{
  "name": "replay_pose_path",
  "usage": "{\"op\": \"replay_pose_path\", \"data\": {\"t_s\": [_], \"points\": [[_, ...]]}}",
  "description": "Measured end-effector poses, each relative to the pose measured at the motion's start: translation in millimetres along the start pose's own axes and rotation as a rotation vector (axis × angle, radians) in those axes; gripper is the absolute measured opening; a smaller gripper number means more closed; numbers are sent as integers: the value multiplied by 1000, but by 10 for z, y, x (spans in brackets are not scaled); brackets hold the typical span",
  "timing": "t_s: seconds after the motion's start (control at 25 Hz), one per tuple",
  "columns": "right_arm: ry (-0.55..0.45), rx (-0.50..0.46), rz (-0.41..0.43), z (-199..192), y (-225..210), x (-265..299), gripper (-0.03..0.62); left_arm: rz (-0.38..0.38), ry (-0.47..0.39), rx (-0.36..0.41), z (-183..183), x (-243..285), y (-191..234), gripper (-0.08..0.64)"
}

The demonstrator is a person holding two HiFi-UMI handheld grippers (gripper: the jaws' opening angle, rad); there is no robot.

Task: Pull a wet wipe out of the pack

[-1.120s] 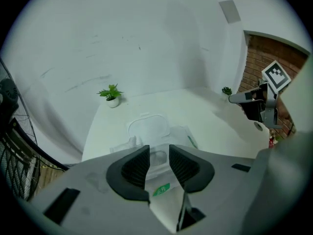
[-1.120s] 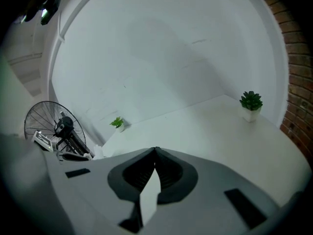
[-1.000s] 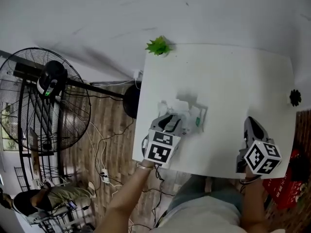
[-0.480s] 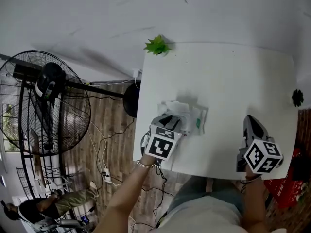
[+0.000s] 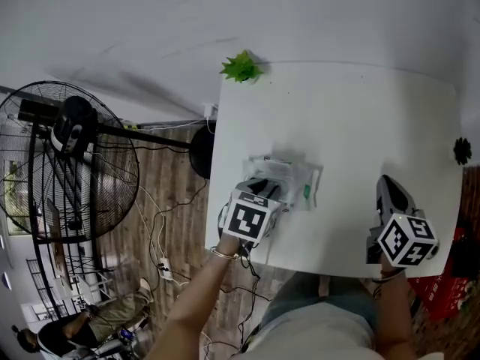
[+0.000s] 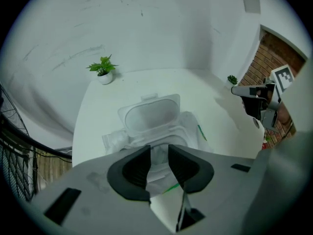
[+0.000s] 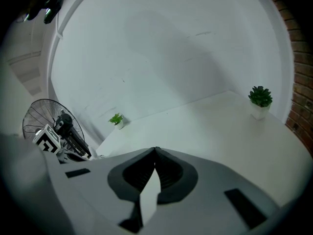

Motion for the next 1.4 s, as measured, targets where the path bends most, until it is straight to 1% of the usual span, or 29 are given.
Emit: {"op": "replay_pose_path", "data": {"t_s": [0.24,0.44,0.6,0.92,1.16,1.4], "points": [[4,5,-10,-4,-2,-19,2,-6,12,-8,-20,32,0,112],[3,8,-23,-16,-20,-40,2,-39,20,-30,-32,56,48,97],[3,9,-29,-26,-31,-35,2,-52,19,-30,-29,76,67,83],[9,5,-25,-22,3,16,2,-54,27,-35,-47,93,90,52],[12,0,-21,-12,30,40,2,-33,16,-28,-56,94,95,26],[11,1,-24,-3,28,20,2,-29,10,-21,-61,88,86,18]]}}
Point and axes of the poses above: the fingertips, and each gripper's own axes: x forward along the fingers, y to its left, z out of its top, the point moved 9 cm from there along -x, backward along the fingers, and after that the axes turned 11 degrees about z, right-handed, at the moved point
